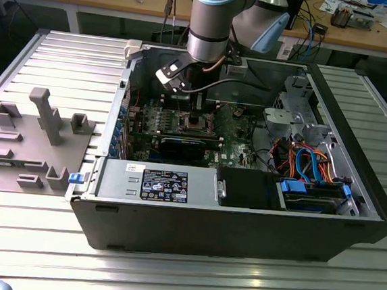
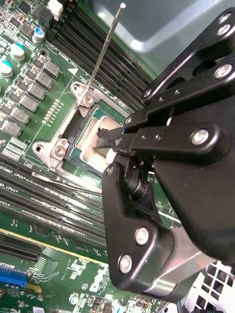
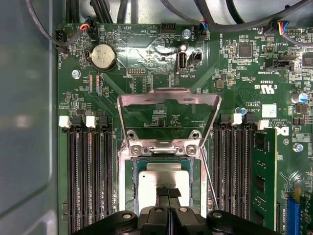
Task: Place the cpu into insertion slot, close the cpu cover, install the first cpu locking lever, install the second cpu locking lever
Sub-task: 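Place the cpu into insertion slot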
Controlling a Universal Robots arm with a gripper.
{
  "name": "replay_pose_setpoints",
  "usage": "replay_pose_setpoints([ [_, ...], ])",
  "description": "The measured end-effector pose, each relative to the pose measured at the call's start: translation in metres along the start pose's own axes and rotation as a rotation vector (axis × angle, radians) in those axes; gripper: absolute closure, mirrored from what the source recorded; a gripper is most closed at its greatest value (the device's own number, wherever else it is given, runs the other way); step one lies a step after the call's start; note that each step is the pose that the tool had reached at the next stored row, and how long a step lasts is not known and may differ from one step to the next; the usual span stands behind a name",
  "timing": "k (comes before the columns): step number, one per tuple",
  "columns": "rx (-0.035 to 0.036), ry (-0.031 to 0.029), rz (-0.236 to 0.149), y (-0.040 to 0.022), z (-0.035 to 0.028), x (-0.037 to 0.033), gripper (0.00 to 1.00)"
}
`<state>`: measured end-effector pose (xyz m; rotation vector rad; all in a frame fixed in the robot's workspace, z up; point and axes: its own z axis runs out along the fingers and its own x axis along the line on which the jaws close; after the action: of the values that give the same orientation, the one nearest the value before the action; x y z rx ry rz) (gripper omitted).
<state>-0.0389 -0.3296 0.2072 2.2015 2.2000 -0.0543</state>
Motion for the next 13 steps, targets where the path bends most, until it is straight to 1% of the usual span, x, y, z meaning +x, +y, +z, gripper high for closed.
replay_pose_setpoints([
  [4,0.0085,-0.0008,-0.007,0.0017,0.0025,0.0,0.89],
  [7,0.0082,0.0001,-0.011,0.0019,0.0025,0.0001,0.89],
  [8,0.0071,0.0018,-0.012,0.0026,0.0014,0.0003,0.89],
  [9,0.0071,0.0014,-0.013,0.0032,0.0003,0.0003,0.89],
  [10,0.0082,0.0001,-0.013,0.0042,-0.0014,0.0,0.89],
  [13,0.0097,0.0,-0.014,0.0088,-0.0043,-0.0002,0.89],
])
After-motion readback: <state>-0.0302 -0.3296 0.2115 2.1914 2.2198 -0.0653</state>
